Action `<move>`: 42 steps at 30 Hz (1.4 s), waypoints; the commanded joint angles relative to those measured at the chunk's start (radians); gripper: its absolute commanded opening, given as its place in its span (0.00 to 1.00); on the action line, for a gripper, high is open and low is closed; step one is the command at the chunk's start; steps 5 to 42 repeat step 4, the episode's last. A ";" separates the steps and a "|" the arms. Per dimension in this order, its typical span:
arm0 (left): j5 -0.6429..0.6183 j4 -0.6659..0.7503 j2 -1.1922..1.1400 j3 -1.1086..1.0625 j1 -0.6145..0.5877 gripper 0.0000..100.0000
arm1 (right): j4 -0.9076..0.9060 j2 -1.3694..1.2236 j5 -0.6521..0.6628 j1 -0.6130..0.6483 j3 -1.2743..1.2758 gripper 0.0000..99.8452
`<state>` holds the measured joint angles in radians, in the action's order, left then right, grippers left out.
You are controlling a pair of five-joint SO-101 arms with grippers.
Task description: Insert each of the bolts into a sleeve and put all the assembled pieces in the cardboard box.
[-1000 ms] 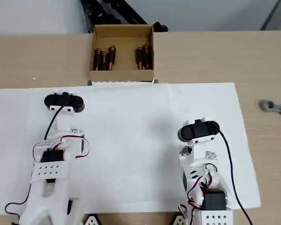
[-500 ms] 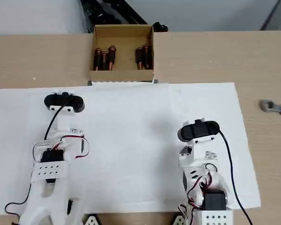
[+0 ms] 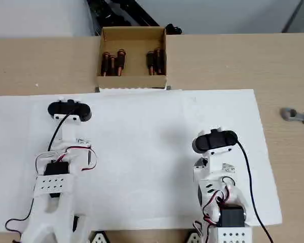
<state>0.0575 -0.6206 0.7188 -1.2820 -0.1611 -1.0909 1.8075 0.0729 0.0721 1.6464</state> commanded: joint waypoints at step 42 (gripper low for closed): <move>0.000 0.018 0.020 0.005 -0.002 0.01 | 0.025 0.007 0.005 -0.002 -0.005 0.01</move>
